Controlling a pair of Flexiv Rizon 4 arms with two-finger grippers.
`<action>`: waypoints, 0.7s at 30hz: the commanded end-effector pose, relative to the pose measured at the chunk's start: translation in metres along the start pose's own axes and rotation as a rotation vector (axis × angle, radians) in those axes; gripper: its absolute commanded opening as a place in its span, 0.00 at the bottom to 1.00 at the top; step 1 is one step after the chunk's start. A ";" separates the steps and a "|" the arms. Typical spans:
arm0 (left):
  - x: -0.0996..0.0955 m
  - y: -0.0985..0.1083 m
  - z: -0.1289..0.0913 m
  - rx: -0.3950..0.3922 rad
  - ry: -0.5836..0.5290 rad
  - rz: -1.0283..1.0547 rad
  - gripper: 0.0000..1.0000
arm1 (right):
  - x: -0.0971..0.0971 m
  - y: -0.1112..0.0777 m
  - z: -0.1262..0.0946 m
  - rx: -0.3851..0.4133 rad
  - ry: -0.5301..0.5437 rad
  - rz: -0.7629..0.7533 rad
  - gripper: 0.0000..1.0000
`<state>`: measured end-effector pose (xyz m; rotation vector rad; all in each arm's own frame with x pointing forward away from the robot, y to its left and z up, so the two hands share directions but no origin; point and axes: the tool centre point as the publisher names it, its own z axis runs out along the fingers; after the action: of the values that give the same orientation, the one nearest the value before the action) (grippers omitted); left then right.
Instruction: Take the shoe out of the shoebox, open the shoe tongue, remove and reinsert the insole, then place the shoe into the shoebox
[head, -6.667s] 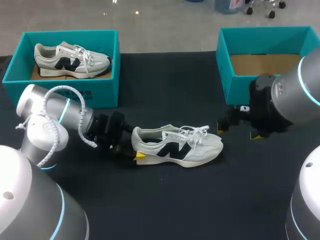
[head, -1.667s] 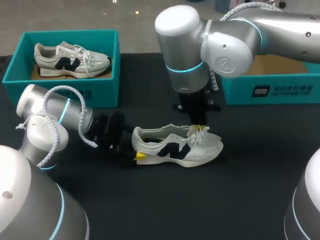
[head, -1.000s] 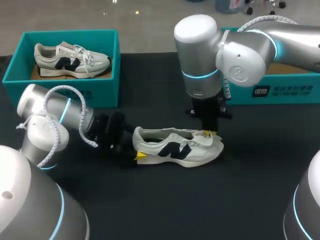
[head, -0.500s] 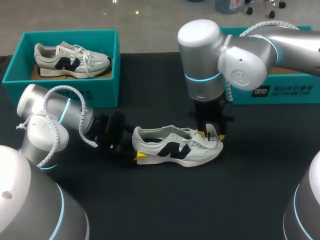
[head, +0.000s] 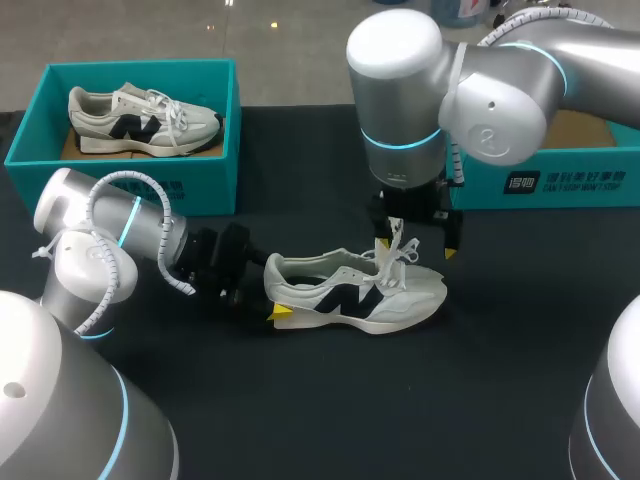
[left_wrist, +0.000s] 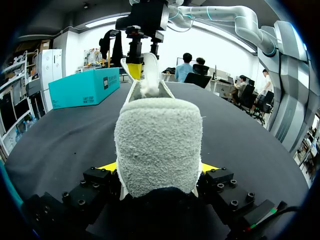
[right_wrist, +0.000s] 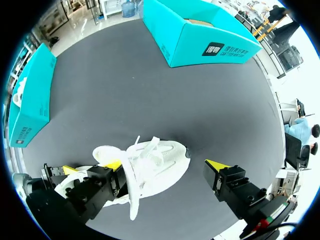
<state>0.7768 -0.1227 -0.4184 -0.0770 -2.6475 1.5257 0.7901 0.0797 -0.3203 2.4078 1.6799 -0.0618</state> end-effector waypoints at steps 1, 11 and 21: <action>-0.002 0.003 0.002 -0.004 0.001 0.000 0.00 | -0.005 -0.002 -0.021 -0.046 0.033 -0.034 1.00; -0.002 0.003 0.002 -0.004 0.001 0.000 0.00 | 0.038 -0.019 -0.069 -0.239 0.179 -0.651 1.00; -0.002 0.003 0.002 -0.004 0.001 0.000 0.00 | 0.048 -0.039 -0.095 -0.247 0.271 -0.930 1.00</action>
<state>0.7768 -0.1227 -0.4185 -0.0771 -2.6474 1.5257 0.7641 0.1609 -0.2405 1.7422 2.2974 0.2185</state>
